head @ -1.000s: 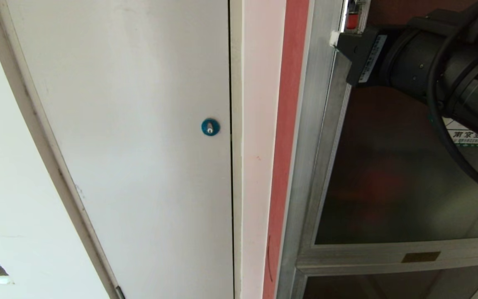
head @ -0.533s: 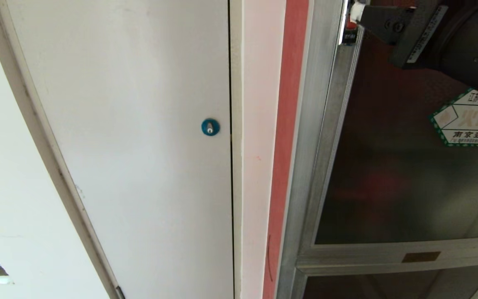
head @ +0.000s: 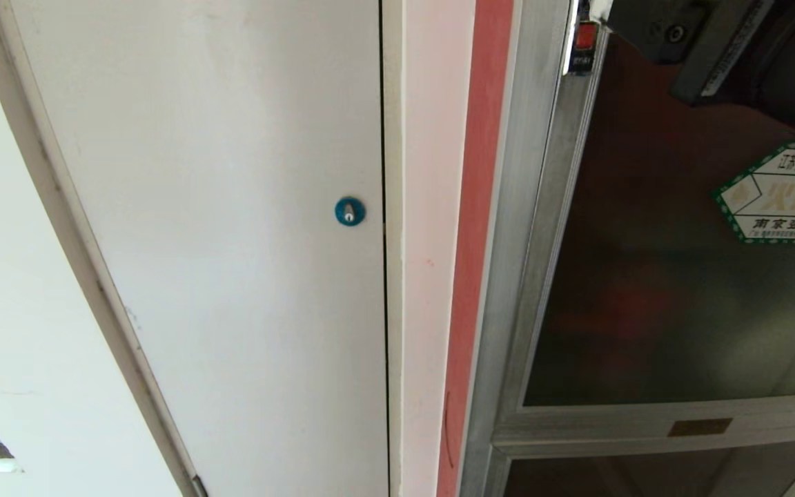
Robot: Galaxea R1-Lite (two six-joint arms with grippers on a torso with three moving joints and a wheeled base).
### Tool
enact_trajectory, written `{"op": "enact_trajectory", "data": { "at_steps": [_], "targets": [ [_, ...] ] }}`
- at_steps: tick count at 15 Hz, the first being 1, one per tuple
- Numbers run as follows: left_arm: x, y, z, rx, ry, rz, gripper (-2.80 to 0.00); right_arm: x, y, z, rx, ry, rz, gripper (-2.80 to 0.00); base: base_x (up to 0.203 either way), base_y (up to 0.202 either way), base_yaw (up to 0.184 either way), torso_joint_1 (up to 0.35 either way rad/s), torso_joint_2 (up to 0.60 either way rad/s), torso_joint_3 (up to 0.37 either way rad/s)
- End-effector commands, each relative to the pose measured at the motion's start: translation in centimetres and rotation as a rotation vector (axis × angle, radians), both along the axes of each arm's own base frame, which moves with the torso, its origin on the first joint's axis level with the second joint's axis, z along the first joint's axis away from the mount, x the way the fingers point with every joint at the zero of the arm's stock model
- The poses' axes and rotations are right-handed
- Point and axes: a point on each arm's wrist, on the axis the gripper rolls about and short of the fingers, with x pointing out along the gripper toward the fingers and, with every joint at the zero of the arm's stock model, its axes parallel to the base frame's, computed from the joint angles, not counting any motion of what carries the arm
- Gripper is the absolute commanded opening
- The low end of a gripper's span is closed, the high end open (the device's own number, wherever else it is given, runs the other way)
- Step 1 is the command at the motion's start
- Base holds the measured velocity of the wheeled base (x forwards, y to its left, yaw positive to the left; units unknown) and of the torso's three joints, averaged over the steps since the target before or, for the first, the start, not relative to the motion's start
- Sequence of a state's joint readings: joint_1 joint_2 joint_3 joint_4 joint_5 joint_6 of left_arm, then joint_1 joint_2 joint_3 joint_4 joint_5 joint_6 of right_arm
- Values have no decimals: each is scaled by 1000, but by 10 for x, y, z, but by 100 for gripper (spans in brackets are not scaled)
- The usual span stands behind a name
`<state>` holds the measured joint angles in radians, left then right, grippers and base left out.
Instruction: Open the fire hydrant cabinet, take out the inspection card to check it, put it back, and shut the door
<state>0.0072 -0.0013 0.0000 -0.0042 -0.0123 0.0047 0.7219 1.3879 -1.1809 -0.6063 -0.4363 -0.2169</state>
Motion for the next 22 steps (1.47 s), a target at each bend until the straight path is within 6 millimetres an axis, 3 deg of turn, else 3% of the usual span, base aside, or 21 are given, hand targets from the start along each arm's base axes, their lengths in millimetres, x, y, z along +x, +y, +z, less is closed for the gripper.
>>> {"op": "enact_trajectory", "data": {
  "at_steps": [1, 10, 19, 20, 22],
  "targets": [
    [0, 0, 0, 0, 1, 1, -280, 22, 18, -3, 0, -10, -74, 0, 0, 0, 0, 0, 0, 0],
    [0, 0, 0, 0, 1, 1, -280, 44, 37, -8, 22, -12, -172, 0, 0, 0, 0, 0, 0, 0],
    [0, 0, 0, 0, 1, 1, -280, 48, 40, 0, 32, -33, -185, 0, 0, 0, 0, 0, 0, 0],
    [0, 0, 0, 0, 1, 1, -280, 49, 40, 1, 34, -34, -184, -280, 0, 0, 0, 0, 0, 0],
    [0, 0, 0, 0, 1, -1, -280, 50, 39, 2, 36, -37, -191, -280, 0, 0, 0, 0, 0, 0]
  ]
}}
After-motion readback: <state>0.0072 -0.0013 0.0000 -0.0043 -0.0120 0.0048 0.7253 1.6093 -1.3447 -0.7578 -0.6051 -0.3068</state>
